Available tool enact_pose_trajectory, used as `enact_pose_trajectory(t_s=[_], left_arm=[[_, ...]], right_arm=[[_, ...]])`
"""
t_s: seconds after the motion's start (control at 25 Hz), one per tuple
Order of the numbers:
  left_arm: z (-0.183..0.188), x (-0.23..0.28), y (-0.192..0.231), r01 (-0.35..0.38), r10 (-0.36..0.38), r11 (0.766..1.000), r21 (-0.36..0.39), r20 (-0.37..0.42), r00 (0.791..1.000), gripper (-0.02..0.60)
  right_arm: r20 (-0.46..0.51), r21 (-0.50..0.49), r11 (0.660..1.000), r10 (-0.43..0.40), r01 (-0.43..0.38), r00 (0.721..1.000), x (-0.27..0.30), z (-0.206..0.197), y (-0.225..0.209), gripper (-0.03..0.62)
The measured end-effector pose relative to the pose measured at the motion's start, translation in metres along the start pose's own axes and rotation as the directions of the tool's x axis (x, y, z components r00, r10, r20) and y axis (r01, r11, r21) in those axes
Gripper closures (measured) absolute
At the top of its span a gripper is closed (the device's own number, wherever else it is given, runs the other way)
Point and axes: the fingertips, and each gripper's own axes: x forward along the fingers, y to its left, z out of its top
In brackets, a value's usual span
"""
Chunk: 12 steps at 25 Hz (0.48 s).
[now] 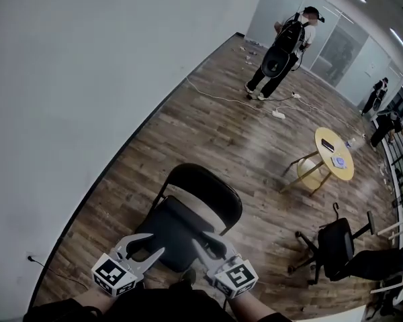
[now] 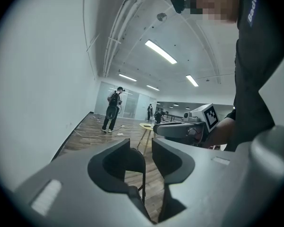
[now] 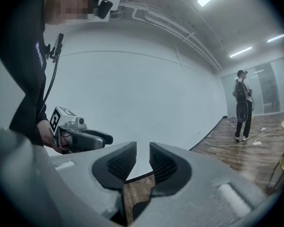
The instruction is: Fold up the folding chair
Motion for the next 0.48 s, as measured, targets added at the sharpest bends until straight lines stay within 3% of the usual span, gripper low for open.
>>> enact_pose_trajectory(t_s=[0.32, 0.48], left_arm=[[-0.003, 0.041, -0.004, -0.129, 0.129, 0.99, -0.051, 0.005, 0.992, 0.431], [-0.005, 0.054, -0.006, -0.172, 0.173, 0.982, -0.079, 0.001, 0.985, 0.422]], right_arm=[[-0.029, 0.002, 0.994, 0.105, -0.105, 0.994, -0.003, -0.011, -0.055, 0.516], [-0.059, -0.013, 0.993, 0.117, -0.118, 0.991, -0.001, -0.013, -0.076, 0.514]])
